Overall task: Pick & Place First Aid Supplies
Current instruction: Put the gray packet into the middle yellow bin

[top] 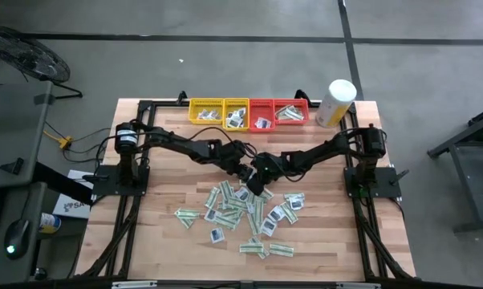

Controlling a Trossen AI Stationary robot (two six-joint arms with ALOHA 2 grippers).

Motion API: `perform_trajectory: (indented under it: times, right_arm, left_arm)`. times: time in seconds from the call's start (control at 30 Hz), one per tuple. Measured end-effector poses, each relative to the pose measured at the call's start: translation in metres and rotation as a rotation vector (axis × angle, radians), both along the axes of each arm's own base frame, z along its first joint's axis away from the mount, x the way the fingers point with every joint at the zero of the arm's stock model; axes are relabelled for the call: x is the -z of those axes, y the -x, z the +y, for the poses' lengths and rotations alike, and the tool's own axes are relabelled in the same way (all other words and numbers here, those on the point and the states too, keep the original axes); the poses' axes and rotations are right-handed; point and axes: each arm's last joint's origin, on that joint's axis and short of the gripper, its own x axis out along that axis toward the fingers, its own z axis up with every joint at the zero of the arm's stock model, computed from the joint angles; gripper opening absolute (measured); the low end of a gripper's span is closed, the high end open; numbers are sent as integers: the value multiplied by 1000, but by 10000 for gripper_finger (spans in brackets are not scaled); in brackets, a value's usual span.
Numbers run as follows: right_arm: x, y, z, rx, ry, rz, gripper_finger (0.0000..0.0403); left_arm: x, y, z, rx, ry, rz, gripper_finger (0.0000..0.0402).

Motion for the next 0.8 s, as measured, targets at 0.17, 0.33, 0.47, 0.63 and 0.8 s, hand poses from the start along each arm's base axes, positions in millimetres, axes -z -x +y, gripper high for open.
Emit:
perform_trajectory:
  times: [0.17, 0.33, 0.47, 0.63, 0.8]
  right_arm:
    - [1, 0, -1, 13, 7, 4, 0]
    - [1, 1, -1, 17, 12, 6, 0]
    - [1, 1, -1, 19, 15, 6, 0]
    - [1, 1, -1, 19, 16, 6, 0]
    - [0, 0, -1, 20, 17, -1, 0]
  left_arm:
    - [1, 2, -2, 38, 56, 21, 151]
    - [3, 4, -3, 58, 73, 45, 150]
    - [3, 5, -3, 59, 76, 54, 124]
    - [5, 6, -3, 52, 69, 67, 51]
    - [5, 6, -3, 55, 60, 68, 10]
